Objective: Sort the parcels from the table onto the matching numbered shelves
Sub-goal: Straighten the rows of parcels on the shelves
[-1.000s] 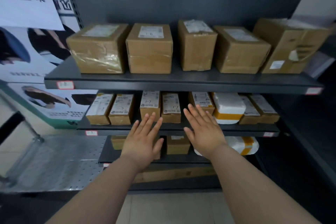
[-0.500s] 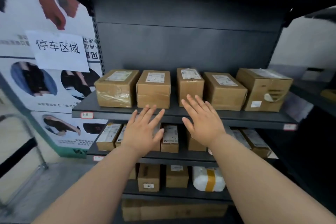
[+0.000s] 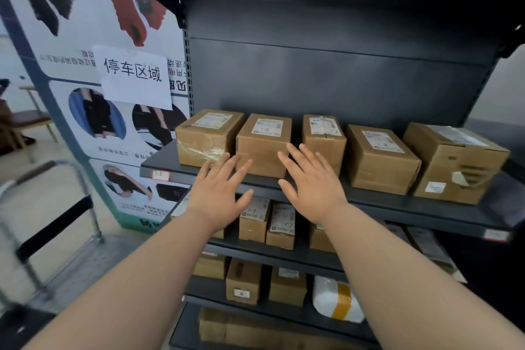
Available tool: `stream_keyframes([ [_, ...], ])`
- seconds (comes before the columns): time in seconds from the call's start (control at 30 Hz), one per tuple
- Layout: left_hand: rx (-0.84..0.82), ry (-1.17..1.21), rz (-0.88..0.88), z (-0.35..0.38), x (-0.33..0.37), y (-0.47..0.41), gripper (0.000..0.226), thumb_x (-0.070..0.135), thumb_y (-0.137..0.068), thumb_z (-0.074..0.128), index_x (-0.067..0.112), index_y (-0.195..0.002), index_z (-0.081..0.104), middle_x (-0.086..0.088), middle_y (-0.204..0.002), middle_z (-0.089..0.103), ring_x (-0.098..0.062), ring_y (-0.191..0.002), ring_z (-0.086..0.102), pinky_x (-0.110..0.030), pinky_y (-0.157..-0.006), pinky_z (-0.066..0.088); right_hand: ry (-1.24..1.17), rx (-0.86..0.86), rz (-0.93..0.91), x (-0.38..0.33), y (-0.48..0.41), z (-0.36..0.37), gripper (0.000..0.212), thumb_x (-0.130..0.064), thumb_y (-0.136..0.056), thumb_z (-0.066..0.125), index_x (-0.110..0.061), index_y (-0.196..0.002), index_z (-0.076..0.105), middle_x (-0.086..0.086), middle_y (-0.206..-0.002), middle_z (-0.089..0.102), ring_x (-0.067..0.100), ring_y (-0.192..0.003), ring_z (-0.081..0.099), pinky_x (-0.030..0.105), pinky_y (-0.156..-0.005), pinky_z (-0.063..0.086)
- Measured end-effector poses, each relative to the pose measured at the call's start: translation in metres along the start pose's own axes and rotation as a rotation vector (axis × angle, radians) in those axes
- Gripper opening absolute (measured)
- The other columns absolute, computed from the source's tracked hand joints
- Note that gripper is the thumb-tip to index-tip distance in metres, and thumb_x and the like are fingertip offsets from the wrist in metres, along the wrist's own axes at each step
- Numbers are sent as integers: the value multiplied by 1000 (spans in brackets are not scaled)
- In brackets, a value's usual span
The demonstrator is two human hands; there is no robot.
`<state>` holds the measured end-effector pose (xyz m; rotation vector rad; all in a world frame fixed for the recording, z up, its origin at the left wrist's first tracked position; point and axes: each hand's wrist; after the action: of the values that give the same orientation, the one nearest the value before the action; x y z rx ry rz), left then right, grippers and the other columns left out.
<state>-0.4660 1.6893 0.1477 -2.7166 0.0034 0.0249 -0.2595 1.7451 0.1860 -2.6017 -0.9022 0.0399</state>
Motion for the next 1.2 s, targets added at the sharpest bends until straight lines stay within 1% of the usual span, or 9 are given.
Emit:
stream_keyframes([
  [0.07, 4, 10, -8, 4, -11, -7, 75, 63, -84, 5, 34, -153, 6, 2, -162, 11, -18, -149, 4, -43, -120, 4, 1, -15, -3, -4, -11, 5, 58, -48, -101, 25, -30, -153, 6, -5, -162, 0, 15, -148, -8, 40, -121, -2],
  [0.17, -4, 20, 12, 11, -31, -22, 65, 59, -96, 23, 35, -153, 4, 2, -162, 7, -18, -149, -1, -43, -120, 1, -14, 5, 31, -10, -32, 14, 58, -47, -101, 26, -30, -153, 7, -5, -162, -1, 15, -148, -9, 39, -121, -4],
  [0.3, 19, 26, 92, 16, -57, -51, 66, 56, -96, 30, 34, -153, 6, 1, -162, 8, -19, -149, 0, -42, -119, -4, -29, 51, 114, -21, -59, 25, 58, -48, -100, 28, -30, -153, 11, -5, -162, 2, 15, -148, -7, 37, -120, -4],
  [0.5, 76, 35, 166, 22, -102, -93, 64, 56, -96, 30, 33, -153, 10, 0, -161, 15, -22, -149, 6, -45, -120, 2, -15, 106, 188, -39, -104, 32, 58, -47, -100, 28, -29, -153, 13, -3, -162, 5, 15, -149, -5, 35, -119, -6],
  [0.67, 150, 19, 213, 30, -132, -113, 64, 57, -94, 31, 30, -151, 25, -5, -157, 28, -25, -147, 17, -50, -118, 9, -20, 123, 194, -66, -131, 41, 58, -46, -100, 31, -27, -153, 14, -1, -162, 7, 17, -149, -2, 37, -120, -5],
  [0.77, 80, -22, 186, 32, -145, -123, 64, 62, -94, 25, 34, -151, 20, -1, -158, 24, -25, -148, 12, -54, -117, 5, -25, 92, 222, -75, -141, 46, 58, -48, -100, 29, -28, -153, 14, -2, -162, 6, 17, -149, -3, 41, -121, 0],
  [0.87, 13, -15, 176, 36, -151, -131, 64, 66, -92, 23, 37, -149, 18, 2, -155, 28, -25, -145, 18, -56, -115, 9, -3, 36, 268, -75, -148, 51, 58, -50, -100, 26, -30, -153, 13, -3, -162, 4, 15, -149, -6, 43, -121, -1],
  [1.07, -8, -22, 172, 45, -154, -151, 63, 66, -92, 25, 38, -148, 18, 3, -154, 29, -25, -143, 21, -56, -115, 11, 37, -73, 327, -58, -157, 59, 58, -53, -100, 22, -32, -153, 10, -5, -162, 8, 14, -148, -3, 45, -120, -1],
  [1.2, -19, -32, 168, 49, -156, -161, 61, 64, -93, 26, 38, -148, 18, 3, -154, 30, -25, -143, 22, -55, -116, 10, 53, -98, 326, -50, -168, 63, 57, -53, -100, 20, -32, -153, 12, -6, -160, 15, 15, -148, 5, 45, -119, 5],
])
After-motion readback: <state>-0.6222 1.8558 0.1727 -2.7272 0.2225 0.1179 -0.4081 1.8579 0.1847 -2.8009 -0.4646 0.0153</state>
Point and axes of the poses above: each hand's wrist, its own y-axis away from the middle knuckle, its own z-axis out of the palm, x = y × z
